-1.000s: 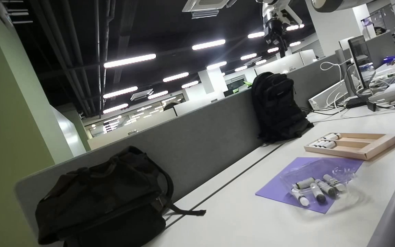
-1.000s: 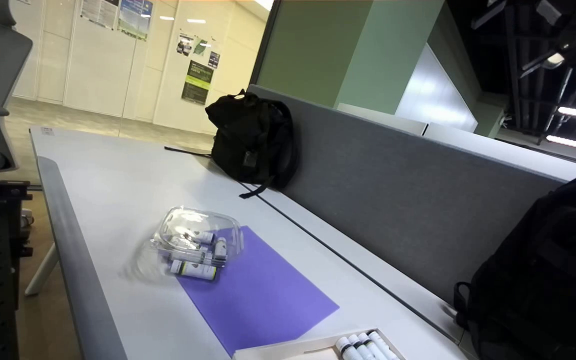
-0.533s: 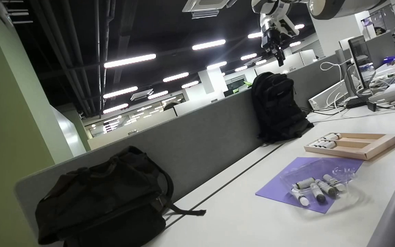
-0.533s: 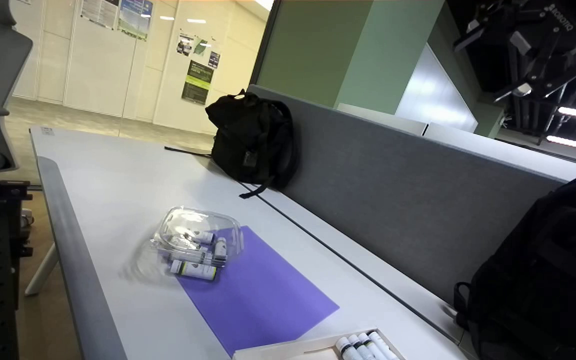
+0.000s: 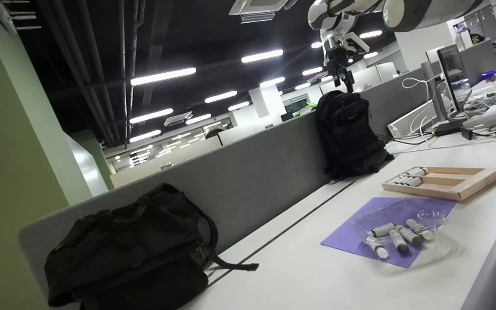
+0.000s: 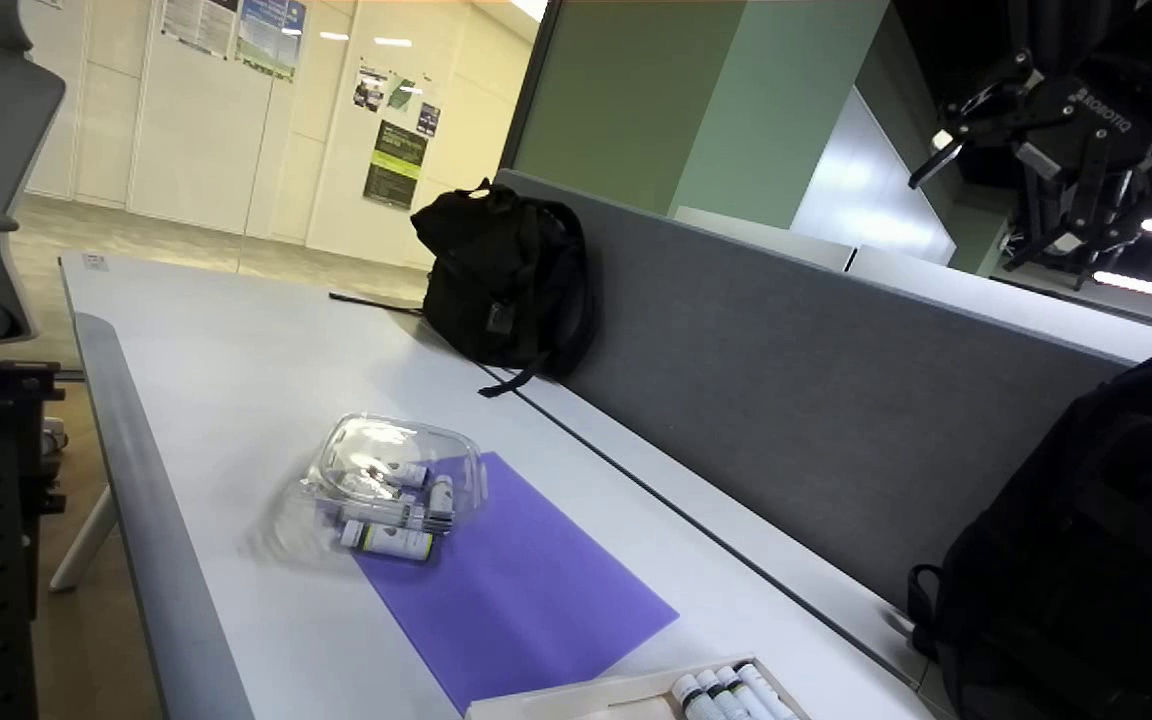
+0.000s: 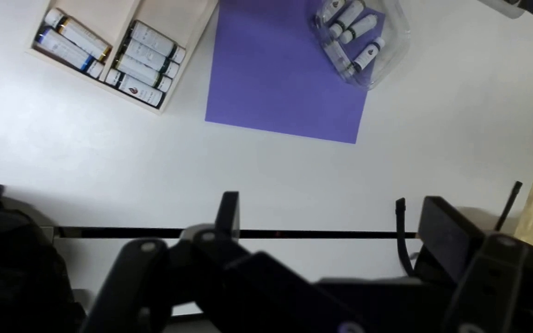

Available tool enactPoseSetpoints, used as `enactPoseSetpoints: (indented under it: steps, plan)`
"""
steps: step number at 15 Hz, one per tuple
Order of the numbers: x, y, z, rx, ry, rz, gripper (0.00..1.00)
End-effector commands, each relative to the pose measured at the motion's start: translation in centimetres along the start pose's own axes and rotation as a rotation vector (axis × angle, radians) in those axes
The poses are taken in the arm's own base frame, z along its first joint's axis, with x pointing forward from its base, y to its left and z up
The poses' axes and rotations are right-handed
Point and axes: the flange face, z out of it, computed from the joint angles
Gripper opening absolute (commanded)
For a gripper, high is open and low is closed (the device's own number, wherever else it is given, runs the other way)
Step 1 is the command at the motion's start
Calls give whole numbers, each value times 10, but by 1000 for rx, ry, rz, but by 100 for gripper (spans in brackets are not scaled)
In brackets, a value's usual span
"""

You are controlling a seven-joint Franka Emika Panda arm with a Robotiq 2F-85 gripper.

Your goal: Close the box, take some bottles out of the tray and put them on the mat

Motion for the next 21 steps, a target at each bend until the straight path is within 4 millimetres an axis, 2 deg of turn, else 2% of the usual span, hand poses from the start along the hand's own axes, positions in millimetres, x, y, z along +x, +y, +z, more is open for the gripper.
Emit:
enactPoseSetpoints:
  steps: [1, 7, 8, 17, 21]
  plan:
    - [-7, 11, -4, -45, -5, -28, 100]
    - [-28, 39, -3, -67, -55, -97, 100]
    - [-21, 34, 0, -44, -33, -81, 100]
    - [-20, 35, 4, -40, -38, -90, 100]
    - [-25, 33, -2, -59, -60, -182, 100]
